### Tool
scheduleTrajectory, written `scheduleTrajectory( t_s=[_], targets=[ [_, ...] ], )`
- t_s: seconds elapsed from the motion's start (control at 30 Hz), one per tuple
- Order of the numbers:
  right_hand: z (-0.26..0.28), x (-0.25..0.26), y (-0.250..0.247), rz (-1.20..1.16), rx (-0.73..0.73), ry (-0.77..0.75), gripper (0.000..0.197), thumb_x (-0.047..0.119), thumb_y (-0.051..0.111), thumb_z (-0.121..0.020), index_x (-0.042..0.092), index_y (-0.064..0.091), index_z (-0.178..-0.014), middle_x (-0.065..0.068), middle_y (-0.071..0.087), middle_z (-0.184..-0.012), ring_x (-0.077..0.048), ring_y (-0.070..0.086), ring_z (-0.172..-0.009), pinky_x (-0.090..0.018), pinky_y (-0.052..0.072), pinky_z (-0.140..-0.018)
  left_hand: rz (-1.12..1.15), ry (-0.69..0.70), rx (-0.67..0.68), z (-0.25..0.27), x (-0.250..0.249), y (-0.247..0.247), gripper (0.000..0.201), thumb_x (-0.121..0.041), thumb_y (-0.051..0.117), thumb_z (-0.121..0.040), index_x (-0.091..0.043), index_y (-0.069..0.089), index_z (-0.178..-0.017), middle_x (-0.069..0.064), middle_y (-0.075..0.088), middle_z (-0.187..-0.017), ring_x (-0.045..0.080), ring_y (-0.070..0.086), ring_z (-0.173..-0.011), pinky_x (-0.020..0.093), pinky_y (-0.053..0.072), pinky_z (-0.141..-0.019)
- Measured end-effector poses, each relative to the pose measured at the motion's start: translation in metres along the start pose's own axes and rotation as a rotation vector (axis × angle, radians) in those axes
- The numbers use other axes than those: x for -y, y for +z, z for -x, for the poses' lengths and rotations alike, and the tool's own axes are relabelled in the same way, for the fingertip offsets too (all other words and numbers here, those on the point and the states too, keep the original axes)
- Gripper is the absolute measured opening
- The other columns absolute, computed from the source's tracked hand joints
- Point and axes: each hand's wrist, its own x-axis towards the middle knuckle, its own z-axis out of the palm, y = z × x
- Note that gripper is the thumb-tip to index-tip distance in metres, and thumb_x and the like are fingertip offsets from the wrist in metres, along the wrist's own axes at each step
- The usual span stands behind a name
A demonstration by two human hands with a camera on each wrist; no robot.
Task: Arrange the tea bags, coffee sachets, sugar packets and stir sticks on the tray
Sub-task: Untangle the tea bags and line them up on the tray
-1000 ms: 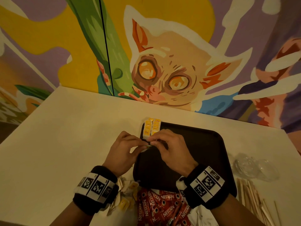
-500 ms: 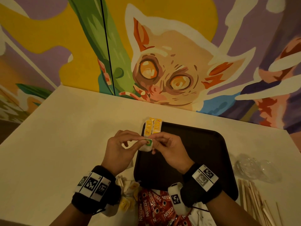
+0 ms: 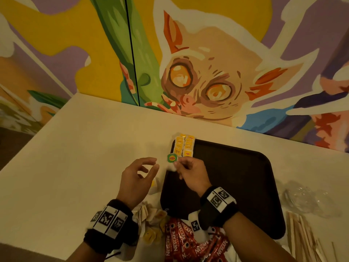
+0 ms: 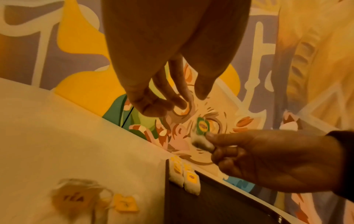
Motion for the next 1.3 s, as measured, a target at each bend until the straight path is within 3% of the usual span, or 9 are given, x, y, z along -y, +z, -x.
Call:
scheduleTrajectory(
  t_s=[0.2,0.37,0.47,0.63,0.77,0.87,1.07,1.17,1.3],
  targets=[
    [-0.051,-0.028,0.000,0.218,-0.165,0.125,0.024,0.018,0.069,-0.090,0.011,0.069,-0.113,0.005,0.065,-0.105,-0.010,0.064,-0.095,-0.024,0.053,-0.088,-0.047,-0.059,0.015,0.007,0.019,-0.016,0.007,-0.018,0.068,-0.087,-0.024,0.071,-0.087,-0.015,0.070,-0.090,0.005,0.061,-0.073,0.017,0.048,-0.057],
    [-0.083,-0.052,0.013,0.263,-0.194,0.249,0.006,0.018,0.070,-0.089,0.018,0.067,-0.094,-0.015,0.067,-0.108,-0.018,0.072,-0.071,-0.022,0.058,-0.057,-0.073,-0.091,0.047,0.013,0.032,-0.026,0.008,-0.019,0.067,-0.088,-0.025,0.071,-0.084,-0.026,0.067,-0.087,0.002,0.061,-0.075,0.015,0.047,-0.057],
    [-0.095,-0.066,0.016,0.333,-0.181,0.254,0.021,0.018,0.073,-0.086,0.030,0.058,-0.078,-0.014,0.069,-0.103,-0.028,0.070,-0.092,-0.031,0.061,-0.069,-0.086,-0.102,0.066,0.016,0.038,-0.032,0.008,-0.020,0.067,-0.088,-0.026,0.070,-0.084,-0.030,0.066,-0.089,0.001,0.061,-0.074,0.015,0.047,-0.056],
    [-0.080,-0.054,0.015,0.325,-0.226,0.206,0.021,0.016,0.073,-0.086,0.014,0.061,-0.103,-0.008,0.067,-0.103,-0.011,0.069,-0.067,-0.009,0.051,-0.054,-0.081,-0.160,0.109,0.026,0.050,-0.044,0.008,-0.024,0.068,-0.087,-0.030,0.068,-0.092,-0.019,0.068,-0.093,0.006,0.063,-0.073,0.036,0.057,-0.060],
    [-0.048,-0.033,0.007,0.340,-0.276,0.062,0.026,0.019,0.074,-0.085,0.012,0.058,-0.104,-0.004,0.069,-0.093,-0.016,0.068,-0.076,-0.018,0.056,-0.064,-0.210,-0.166,0.221,0.039,0.061,-0.055,0.034,-0.032,0.074,-0.081,-0.036,0.058,-0.111,-0.014,0.058,-0.111,0.007,0.059,-0.088,0.019,0.049,-0.066],
    [-0.011,-0.015,0.004,0.358,-0.106,0.024,0.022,0.021,0.072,-0.088,0.015,0.061,-0.106,0.007,0.063,-0.093,-0.003,0.060,-0.078,-0.006,0.045,-0.057,-0.312,-0.103,0.401,0.051,0.068,-0.062,0.067,-0.047,0.077,-0.071,-0.039,0.044,-0.129,-0.010,0.046,-0.125,0.006,0.051,-0.105,0.015,0.044,-0.081],
    [0.055,-0.009,0.018,0.563,0.522,0.006,0.047,0.033,0.079,-0.080,0.028,0.058,-0.121,0.008,0.057,-0.109,-0.009,0.063,-0.077,-0.017,0.053,-0.068,-0.796,-0.020,0.751,0.071,0.082,-0.060,0.112,-0.067,0.074,-0.061,-0.050,0.004,-0.147,-0.007,0.012,-0.153,0.024,0.024,-0.135,0.039,0.037,-0.108],
    [0.072,-0.023,0.035,0.653,0.670,0.009,0.068,0.035,0.082,-0.075,0.031,0.048,-0.134,0.007,0.046,-0.122,-0.004,0.055,-0.092,-0.026,0.054,-0.084,-0.948,0.037,0.770,0.073,0.091,-0.049,0.114,-0.064,0.073,-0.064,-0.050,-0.004,-0.147,-0.005,0.000,-0.156,0.027,0.014,-0.140,0.044,0.036,-0.109],
    [0.087,-0.041,0.059,0.710,0.658,0.026,0.077,0.030,0.084,-0.073,0.032,0.040,-0.137,0.008,0.036,-0.129,-0.015,0.051,-0.111,-0.035,0.055,-0.091,-0.946,0.110,0.684,0.068,0.102,-0.039,0.081,-0.053,0.063,-0.082,-0.045,0.016,-0.147,0.001,0.008,-0.153,0.030,0.023,-0.134,0.042,0.041,-0.104]
  ],
)
